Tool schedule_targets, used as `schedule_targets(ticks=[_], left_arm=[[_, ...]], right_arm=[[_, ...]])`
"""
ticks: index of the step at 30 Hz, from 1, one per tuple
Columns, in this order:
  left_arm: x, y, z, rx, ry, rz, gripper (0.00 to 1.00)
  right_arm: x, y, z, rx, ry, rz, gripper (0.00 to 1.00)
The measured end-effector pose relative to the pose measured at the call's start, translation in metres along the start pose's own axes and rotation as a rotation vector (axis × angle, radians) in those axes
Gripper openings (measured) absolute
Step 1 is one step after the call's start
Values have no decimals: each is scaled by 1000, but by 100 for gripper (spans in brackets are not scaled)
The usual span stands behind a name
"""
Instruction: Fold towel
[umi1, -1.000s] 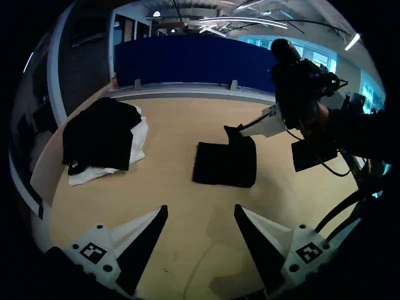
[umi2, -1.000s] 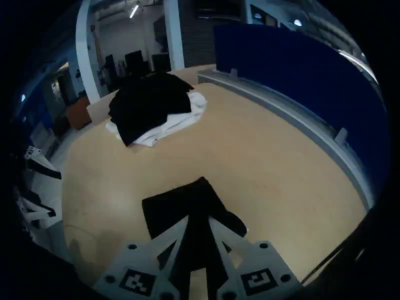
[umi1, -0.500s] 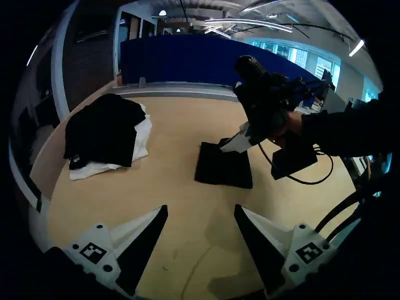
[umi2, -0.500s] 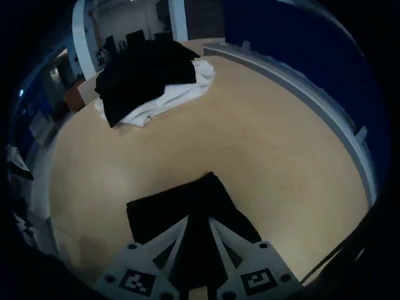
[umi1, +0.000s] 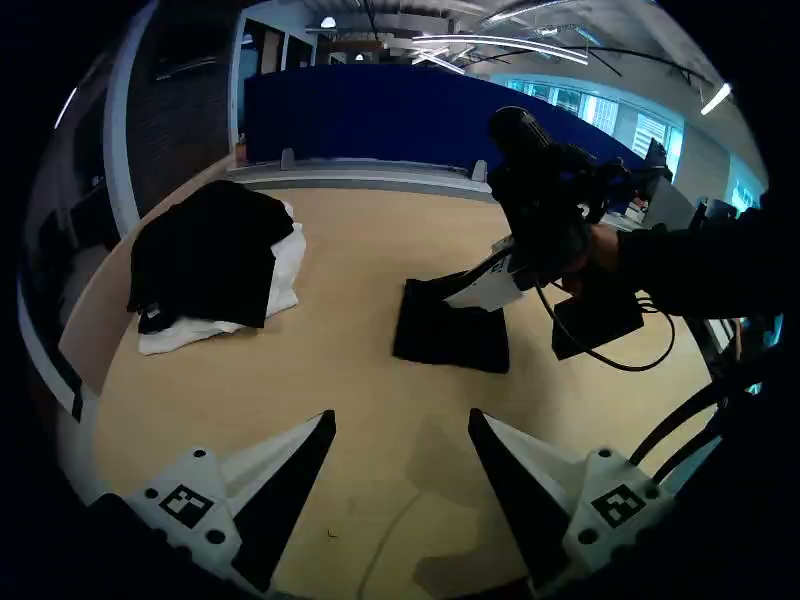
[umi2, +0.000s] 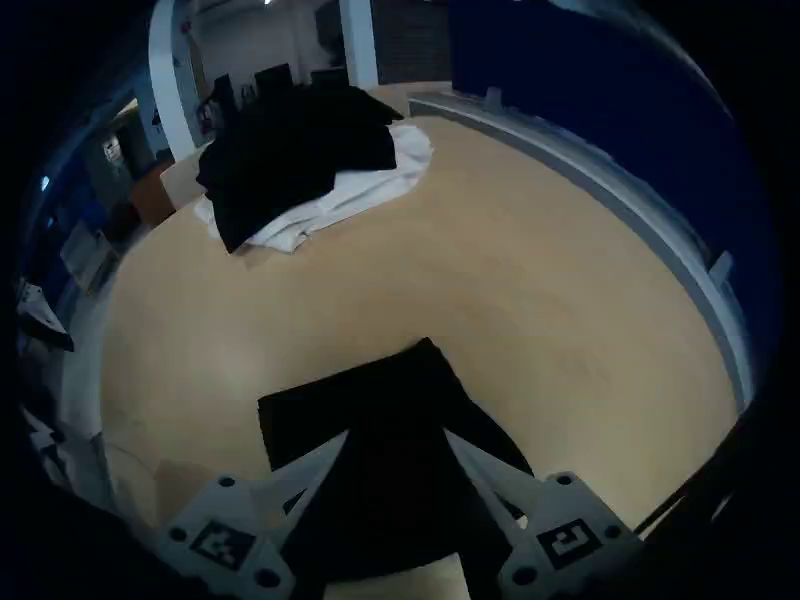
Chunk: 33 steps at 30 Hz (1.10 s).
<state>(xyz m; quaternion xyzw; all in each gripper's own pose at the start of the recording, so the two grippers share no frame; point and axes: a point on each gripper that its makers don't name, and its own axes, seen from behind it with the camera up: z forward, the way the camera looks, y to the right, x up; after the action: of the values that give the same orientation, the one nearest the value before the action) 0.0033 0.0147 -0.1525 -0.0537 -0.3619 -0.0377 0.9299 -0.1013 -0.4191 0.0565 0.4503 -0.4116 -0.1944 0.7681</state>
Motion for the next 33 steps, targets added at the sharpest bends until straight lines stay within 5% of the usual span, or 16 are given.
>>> schedule_targets(ticks=[9,15,33], left_arm=[[-3,-5,3,5,-2,0,99],[-1,-1,1,0,-2,6,99],[1,0,-4,-1,4,12,99]], right_arm=[[0,-11,-19,15,55,-7,88],[0,-12,-23,16,64,-4,98],[-14,-27,-47,0,122,25,100]])
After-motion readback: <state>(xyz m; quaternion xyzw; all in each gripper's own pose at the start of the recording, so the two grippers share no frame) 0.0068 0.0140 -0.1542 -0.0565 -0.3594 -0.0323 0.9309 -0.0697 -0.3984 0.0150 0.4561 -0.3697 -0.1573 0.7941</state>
